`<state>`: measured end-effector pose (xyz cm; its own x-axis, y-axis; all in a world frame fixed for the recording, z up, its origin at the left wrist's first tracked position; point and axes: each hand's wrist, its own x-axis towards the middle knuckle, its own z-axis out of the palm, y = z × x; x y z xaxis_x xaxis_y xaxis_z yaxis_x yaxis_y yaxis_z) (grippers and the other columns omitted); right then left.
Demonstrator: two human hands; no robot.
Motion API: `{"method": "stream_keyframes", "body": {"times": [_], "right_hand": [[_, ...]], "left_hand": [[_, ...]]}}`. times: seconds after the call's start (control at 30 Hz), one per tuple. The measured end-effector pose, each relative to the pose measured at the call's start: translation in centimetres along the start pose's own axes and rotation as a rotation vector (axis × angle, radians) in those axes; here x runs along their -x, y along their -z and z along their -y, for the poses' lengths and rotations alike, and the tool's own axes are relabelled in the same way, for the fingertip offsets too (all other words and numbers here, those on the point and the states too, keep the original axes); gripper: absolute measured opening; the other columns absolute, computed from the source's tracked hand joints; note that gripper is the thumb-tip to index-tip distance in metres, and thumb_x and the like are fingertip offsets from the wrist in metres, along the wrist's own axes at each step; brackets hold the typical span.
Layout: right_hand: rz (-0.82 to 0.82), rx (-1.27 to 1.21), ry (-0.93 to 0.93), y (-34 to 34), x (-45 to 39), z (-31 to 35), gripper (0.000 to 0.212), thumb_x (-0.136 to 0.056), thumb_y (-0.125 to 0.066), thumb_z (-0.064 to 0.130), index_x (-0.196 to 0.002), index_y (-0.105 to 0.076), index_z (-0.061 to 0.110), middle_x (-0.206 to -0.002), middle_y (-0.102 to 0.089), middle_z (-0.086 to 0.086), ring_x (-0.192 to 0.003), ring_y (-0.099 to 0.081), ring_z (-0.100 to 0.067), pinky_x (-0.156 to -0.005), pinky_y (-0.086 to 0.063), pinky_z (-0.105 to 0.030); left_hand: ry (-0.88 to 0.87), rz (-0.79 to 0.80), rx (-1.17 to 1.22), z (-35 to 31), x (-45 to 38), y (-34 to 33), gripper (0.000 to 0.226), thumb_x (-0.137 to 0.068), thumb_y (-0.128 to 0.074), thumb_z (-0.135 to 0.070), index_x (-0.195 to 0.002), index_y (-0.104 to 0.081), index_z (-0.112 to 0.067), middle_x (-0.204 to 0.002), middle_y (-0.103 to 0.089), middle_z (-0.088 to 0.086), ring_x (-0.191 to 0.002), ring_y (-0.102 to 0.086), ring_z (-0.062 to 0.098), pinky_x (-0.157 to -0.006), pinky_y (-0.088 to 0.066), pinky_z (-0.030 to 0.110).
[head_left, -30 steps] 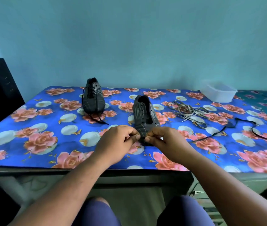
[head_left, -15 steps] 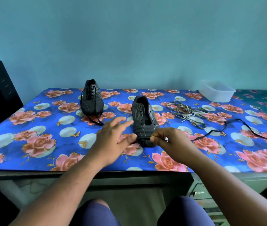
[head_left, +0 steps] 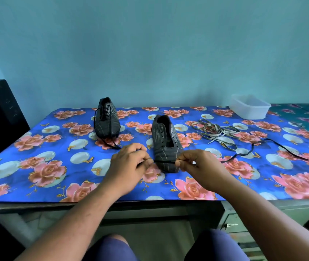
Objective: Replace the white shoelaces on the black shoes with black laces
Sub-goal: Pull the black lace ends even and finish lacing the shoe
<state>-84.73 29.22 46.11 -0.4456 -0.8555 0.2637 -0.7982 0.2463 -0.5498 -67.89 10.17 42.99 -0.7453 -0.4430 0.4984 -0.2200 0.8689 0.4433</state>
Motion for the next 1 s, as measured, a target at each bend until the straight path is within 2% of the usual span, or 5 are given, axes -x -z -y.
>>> {"method": "stream_keyframes", "body": {"times": [0.2,0.37,0.5,0.83,1.0], "right_hand": [[-0.021,-0.015,-0.064,0.8,0.6,-1.7,0.017,-0.097,-0.064,0.040,-0.083,-0.067,0.032,-0.074,-0.069,-0.002,-0.061,-0.055,-0.013,-0.065,-0.048,-0.034],[-0.029,0.021,-0.001,-0.5,0.1,-0.3,0.018,-0.097,-0.064,0.039,-0.083,-0.068,0.029,-0.072,-0.068,0.003,-0.067,-0.056,-0.009,-0.066,-0.043,-0.032],[-0.033,0.006,0.046,-0.9,-0.1,0.6,0.016,-0.096,-0.066,0.039,-0.083,-0.069,0.030,-0.073,-0.068,0.008,-0.072,-0.058,-0.007,-0.069,-0.040,-0.032],[-0.060,0.096,-0.026,0.5,0.8,-2.1,0.017,-0.096,-0.064,0.044,-0.087,-0.069,0.031,-0.078,-0.068,0.012,-0.083,-0.058,-0.008,-0.080,-0.042,-0.035],[-0.056,0.026,-0.049,0.7,0.8,-1.6,0.016,-0.097,-0.065,0.039,-0.089,-0.072,0.028,-0.076,-0.068,0.006,-0.066,-0.055,-0.003,-0.063,-0.037,-0.021]], "left_hand": [[0.190,0.011,-0.141,4.1,0.2,1.3,0.024,-0.093,-0.065,-0.053,-0.089,-0.075,-0.032,-0.120,-0.063,-0.013,-0.122,-0.054,0.022,-0.090,-0.045,0.045],[-0.018,0.036,-0.094,-0.4,-0.3,0.2,0.078,-0.084,-0.030,-0.084,-0.128,-0.069,-0.032,-0.147,-0.055,-0.002,-0.139,-0.047,0.022,-0.108,-0.042,0.050],[-0.032,0.110,-0.014,-3.0,-0.6,-0.9,0.060,-0.084,-0.036,-0.071,-0.100,-0.074,-0.028,-0.130,-0.060,-0.016,-0.128,-0.047,0.012,-0.100,-0.038,0.040],[0.045,-0.067,-0.321,3.4,0.1,0.5,0.011,-0.090,-0.072,-0.038,-0.082,-0.070,-0.031,-0.104,-0.062,-0.011,-0.110,-0.057,0.026,-0.084,-0.045,0.048],[0.164,0.038,-0.355,1.9,0.1,1.1,0.038,-0.092,-0.050,-0.065,-0.104,-0.069,-0.033,-0.123,-0.059,-0.014,-0.132,-0.043,0.020,-0.100,-0.036,0.051]]}}
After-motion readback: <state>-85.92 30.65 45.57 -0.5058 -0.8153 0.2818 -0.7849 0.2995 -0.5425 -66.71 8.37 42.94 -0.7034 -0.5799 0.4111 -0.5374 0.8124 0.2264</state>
